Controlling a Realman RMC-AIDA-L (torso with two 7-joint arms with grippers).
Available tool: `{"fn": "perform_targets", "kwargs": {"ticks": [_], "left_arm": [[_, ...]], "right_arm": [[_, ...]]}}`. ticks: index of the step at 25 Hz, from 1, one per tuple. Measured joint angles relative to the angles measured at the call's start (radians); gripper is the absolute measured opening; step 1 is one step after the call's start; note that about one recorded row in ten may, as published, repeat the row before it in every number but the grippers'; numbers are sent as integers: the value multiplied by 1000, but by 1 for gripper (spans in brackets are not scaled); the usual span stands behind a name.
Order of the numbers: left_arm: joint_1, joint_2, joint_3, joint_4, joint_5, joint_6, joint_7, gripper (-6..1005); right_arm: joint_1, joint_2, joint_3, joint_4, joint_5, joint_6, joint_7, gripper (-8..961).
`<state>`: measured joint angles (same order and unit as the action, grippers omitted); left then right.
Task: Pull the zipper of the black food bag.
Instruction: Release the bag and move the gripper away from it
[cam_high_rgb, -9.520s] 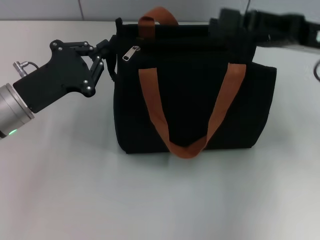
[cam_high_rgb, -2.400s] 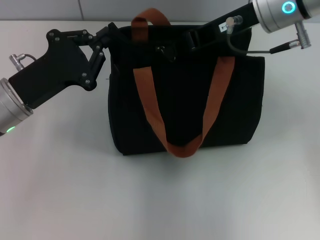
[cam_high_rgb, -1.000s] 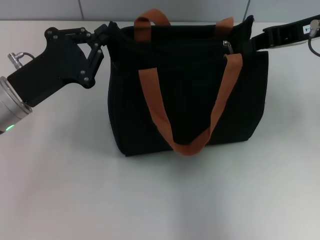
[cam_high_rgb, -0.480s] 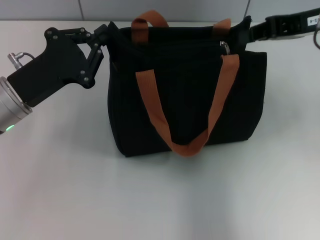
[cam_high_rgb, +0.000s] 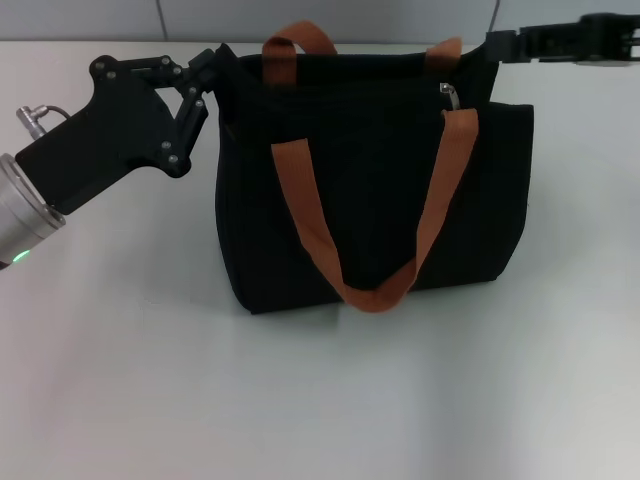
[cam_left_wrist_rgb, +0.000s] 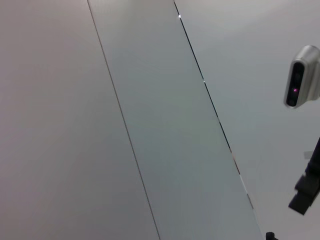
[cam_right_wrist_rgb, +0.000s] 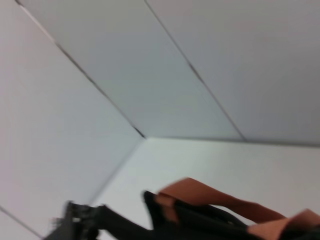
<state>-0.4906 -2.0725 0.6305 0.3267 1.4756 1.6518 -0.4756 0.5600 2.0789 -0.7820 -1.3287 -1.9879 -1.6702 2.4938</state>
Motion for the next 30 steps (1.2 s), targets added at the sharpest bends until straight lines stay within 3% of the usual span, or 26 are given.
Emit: {"fn": "perform_targets", "kwargs": {"ticks": [1, 2, 4, 5, 6, 7, 11, 17, 20, 21, 25, 30], "left_arm": [[1, 0, 0, -1, 0, -1, 0, 112], [1, 0, 0, -1, 0, -1, 0, 112], [1, 0, 3, -1, 1, -1, 0, 113], [2, 0, 5, -1, 1, -2, -1, 113], [3, 0, 6, -2, 2, -4, -5, 114], [3, 0, 6, -2, 2, -4, -5, 114], [4, 1, 9, -2, 7, -5, -27, 116], [4, 3, 9, -1, 12, -16, -65, 118], [4, 3, 11, 0, 15, -36, -95, 119], [5, 4, 16, -1, 17, -44, -112, 119], [8, 5, 23, 2, 20, -50, -132, 120], [14, 6, 24, 8, 28, -52, -174, 122]], "right_arm": [[-23, -2, 28, 64, 93, -26, -105, 326], [-23, -2, 28, 64, 93, -26, -105, 372], [-67, -15, 60, 229, 266, -103, -367, 465], [-67, -15, 60, 229, 266, -103, -367, 511], [-94, -31, 73, 353, 358, -172, -562, 557], [-94, -31, 73, 353, 358, -172, -562, 595], [-152, -62, 101, 579, 428, -341, -1021, 748], [-193, -69, 96, 675, 301, -375, -1290, 789], [-207, -53, 99, 688, 180, -363, -1398, 796], [-216, -38, 103, 701, 109, -338, -1471, 796], [-229, -27, 102, 728, 70, -298, -1545, 796], [-237, -30, 99, 762, 66, -289, -1585, 796]]}}
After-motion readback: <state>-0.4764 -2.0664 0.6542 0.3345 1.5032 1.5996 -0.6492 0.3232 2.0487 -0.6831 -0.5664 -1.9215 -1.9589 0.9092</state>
